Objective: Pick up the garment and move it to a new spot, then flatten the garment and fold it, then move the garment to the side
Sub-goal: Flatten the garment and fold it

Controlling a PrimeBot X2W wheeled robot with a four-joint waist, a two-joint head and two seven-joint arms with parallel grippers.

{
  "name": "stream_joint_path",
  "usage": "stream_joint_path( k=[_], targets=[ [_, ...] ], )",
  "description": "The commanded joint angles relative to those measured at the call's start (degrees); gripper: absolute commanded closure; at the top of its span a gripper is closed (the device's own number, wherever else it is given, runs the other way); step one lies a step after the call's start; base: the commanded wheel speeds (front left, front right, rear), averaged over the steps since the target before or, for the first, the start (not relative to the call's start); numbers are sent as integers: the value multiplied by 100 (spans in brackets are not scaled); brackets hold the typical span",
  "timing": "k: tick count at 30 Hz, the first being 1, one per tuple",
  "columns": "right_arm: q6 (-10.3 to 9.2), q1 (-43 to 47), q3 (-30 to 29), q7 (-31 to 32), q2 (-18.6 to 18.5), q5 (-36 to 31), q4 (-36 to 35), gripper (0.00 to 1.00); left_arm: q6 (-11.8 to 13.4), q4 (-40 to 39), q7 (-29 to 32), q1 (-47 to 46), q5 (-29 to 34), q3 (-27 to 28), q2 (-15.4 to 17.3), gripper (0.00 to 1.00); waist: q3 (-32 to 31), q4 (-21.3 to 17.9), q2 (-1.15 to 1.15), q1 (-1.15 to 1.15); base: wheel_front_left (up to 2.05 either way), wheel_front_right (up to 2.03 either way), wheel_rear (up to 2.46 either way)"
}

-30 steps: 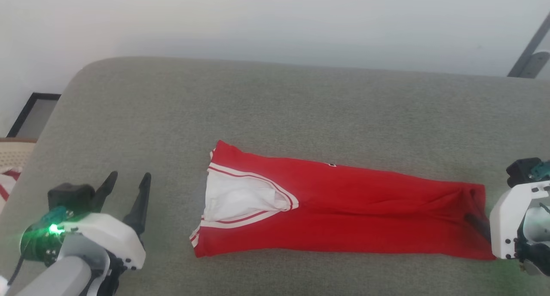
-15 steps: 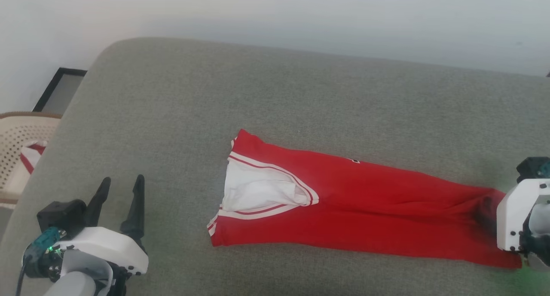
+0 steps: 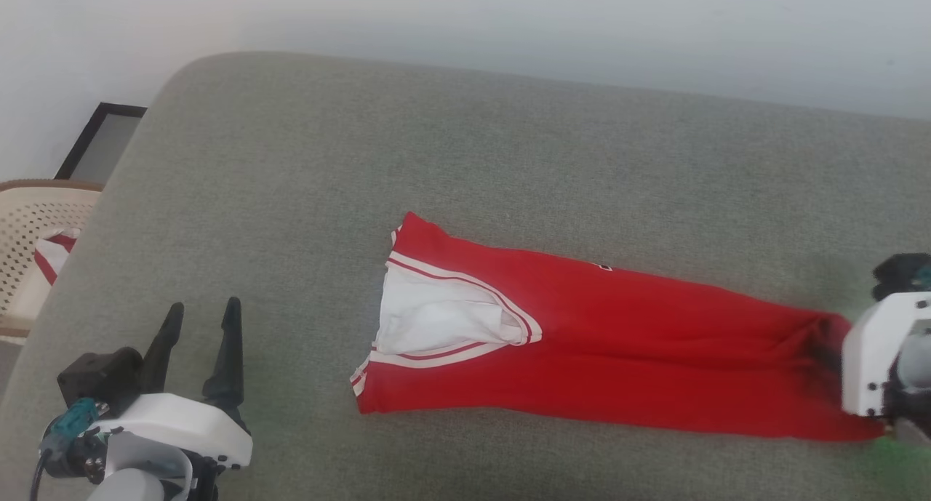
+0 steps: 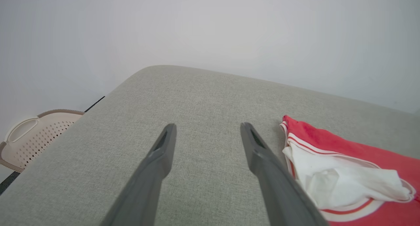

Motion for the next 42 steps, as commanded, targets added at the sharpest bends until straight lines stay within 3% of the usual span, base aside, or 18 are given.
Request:
stream_joint_path(
  k=[1,10,15,20,26,34,42],
  targets=[
    [-31,15,-22,-99,-125,2,215,100,-47,19,-24,71,100,72,-67,0,0,-39,0,0,0,0,0],
    [-26,-204,-293,-452,-680,-86,815,100,-157,95,-24,139,234,252,-192,0,-27,-262,0,0,0,0,0],
    [-23,-310,-256,-473,-768,-6,893,100,-188,113,-24,179,298,306,-220,0,-80,-369,0,0,0,0,0],
    [-21,-252,-74,-340,-714,236,403,100,-197,152,-24,214,293,338,-225,0,-158,-438,0,0,0,0,0],
    [-20,-112,203,-2,-570,652,-729,100,-207,151,-16,231,279,315,-226,0,-270,-437,0,0,0,0,0],
    [-20,-243,702,294,128,527,-1831,100,-197,131,35,209,265,254,-243,0,-392,-290,0,0,0,0,0],
    [-19,-603,1158,280,1062,119,-1613,100,-257,190,95,-11,305,115,-306,0,-424,10,0,0,0,0,0]
  ],
)
